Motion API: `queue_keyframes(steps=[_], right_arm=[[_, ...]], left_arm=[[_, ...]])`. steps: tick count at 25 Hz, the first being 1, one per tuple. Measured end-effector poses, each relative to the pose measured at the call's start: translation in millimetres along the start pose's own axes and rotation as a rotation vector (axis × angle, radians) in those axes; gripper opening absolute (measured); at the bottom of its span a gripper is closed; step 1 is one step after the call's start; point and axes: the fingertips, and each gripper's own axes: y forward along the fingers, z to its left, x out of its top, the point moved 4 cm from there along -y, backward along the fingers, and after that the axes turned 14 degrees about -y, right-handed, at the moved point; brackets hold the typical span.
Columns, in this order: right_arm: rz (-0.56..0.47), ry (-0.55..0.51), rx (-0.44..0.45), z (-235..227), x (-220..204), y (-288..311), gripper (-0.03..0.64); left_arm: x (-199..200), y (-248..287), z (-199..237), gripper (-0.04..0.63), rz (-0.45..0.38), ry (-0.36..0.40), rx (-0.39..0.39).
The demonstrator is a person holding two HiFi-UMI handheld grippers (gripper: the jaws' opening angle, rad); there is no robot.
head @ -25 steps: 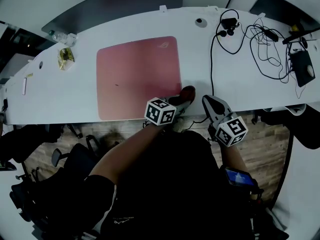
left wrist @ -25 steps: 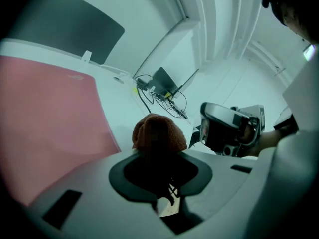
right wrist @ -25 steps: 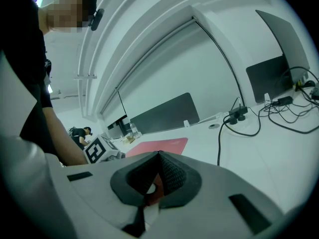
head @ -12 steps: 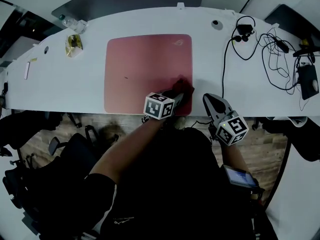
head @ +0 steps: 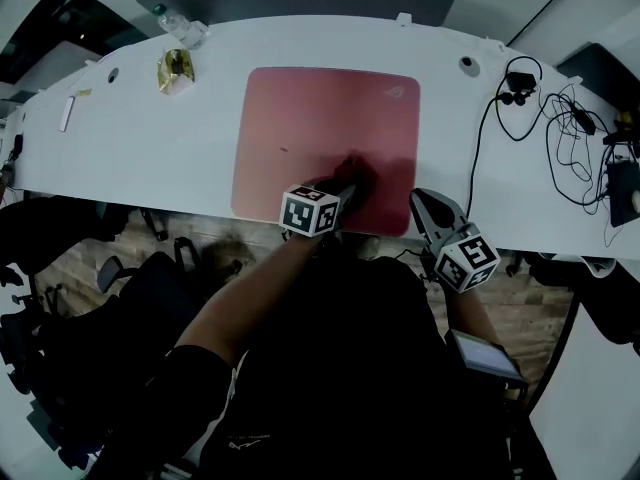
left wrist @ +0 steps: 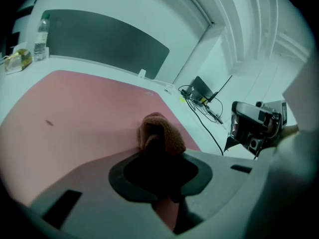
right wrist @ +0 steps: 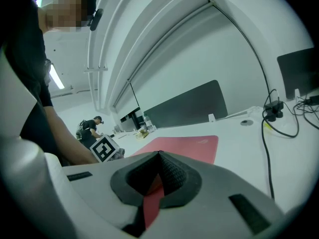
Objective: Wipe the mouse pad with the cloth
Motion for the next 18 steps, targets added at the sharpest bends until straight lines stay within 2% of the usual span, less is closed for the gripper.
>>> queue_keyframes(steps=[18], right_arm=[[0.007,-0.023,0.043,38,21,59,0.023]], left_arm=[[18,-85,107,0.086,-0.076,-0.025,0.147]])
